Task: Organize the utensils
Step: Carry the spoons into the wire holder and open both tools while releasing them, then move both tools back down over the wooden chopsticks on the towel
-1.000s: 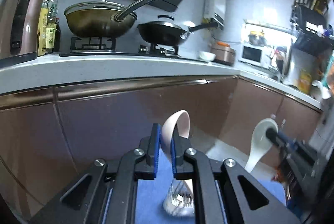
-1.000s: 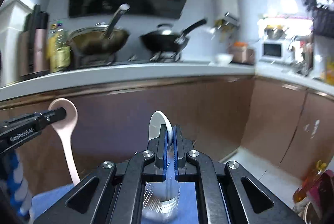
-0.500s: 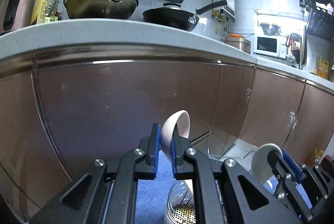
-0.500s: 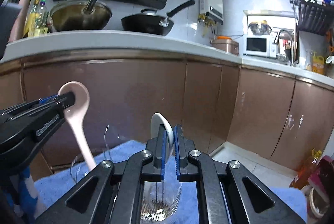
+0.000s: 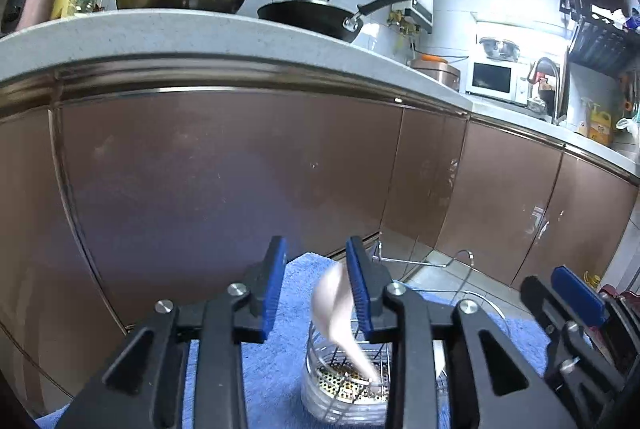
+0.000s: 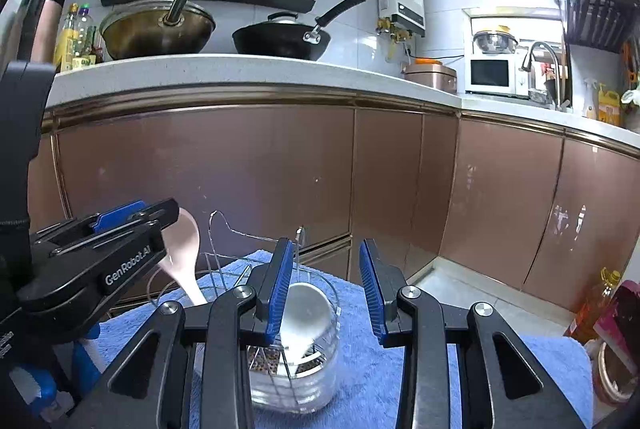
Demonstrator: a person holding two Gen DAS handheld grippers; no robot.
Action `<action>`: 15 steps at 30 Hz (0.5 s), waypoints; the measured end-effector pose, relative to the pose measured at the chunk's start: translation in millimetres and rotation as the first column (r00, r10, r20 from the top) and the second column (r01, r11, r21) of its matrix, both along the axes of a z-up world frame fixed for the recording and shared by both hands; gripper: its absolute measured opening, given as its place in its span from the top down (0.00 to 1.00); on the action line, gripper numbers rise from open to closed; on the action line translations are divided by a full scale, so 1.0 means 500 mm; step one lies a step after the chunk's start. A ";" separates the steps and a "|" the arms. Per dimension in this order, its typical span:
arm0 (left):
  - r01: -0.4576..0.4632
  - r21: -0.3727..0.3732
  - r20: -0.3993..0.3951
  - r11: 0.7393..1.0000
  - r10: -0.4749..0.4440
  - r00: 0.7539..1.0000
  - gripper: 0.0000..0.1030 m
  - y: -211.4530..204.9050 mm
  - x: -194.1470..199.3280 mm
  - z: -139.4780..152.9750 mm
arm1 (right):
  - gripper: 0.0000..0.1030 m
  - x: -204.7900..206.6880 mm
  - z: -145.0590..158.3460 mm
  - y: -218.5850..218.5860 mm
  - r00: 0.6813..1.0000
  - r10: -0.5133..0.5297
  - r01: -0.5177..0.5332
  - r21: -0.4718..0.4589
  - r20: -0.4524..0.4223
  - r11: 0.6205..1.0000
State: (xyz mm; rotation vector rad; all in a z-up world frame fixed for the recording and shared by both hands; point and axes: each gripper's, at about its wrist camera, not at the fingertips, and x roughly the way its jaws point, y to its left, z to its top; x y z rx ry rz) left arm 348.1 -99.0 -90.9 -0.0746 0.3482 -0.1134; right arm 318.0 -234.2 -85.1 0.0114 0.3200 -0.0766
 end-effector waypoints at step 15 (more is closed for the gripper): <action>0.099 0.013 -0.099 0.995 -0.097 0.990 0.71 0.114 -0.192 0.138 | 0.65 -0.224 0.115 -0.057 0.999 -0.032 0.033 0.077 -0.014 0.996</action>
